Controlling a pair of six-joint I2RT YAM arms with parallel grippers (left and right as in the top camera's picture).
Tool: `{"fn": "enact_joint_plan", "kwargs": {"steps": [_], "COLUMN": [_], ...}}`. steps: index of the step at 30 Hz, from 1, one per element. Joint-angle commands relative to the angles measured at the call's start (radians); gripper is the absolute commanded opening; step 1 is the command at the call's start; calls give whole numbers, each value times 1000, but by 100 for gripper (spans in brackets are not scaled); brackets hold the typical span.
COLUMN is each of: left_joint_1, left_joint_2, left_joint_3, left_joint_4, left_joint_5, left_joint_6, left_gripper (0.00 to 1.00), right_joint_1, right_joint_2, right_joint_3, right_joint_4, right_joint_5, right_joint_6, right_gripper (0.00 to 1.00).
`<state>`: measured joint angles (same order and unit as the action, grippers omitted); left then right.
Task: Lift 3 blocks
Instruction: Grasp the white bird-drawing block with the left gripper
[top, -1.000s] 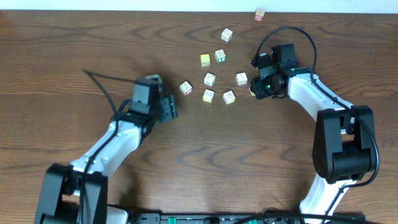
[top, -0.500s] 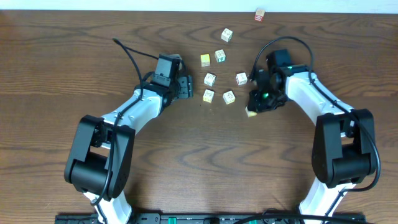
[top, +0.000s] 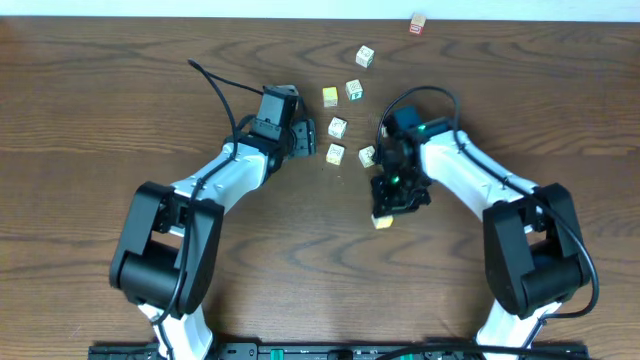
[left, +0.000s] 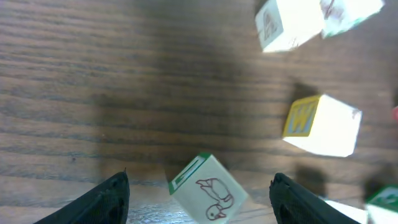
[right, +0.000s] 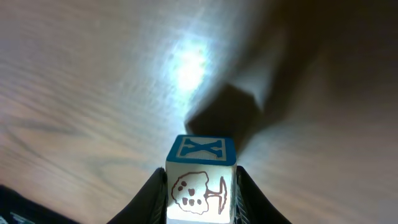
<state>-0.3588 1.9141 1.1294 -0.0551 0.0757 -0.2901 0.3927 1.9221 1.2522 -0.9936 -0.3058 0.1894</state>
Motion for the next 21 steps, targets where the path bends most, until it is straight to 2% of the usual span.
{"fn": "enact_joint_plan", "kwargs": {"steps": [1, 7, 12, 16, 21], "left_joint_1": [-8, -6, -6, -6, 0], "left_joint_2": [37, 43, 43, 43, 45], "left_joint_3": [25, 25, 25, 25, 25], "left_joint_4": [-15, -39, -6, 19, 20], "left_joint_5": [22, 31, 28, 28, 28], "left_joint_6": [144, 318, 351, 386, 399], "left_gripper": [73, 71, 60, 59, 52], "right_joint_1": [46, 66, 65, 66, 68], "right_joint_2": [-3, -3, -3, -3, -3], "right_joint_3": [-47, -69, -69, -69, -69], "right_joint_4": [-1, -2, -3, -28, -65], "right_joint_5": [21, 21, 21, 20, 14], "right_joint_6": [112, 129, 128, 129, 129], "right_gripper": [1, 1, 1, 1, 1]}}
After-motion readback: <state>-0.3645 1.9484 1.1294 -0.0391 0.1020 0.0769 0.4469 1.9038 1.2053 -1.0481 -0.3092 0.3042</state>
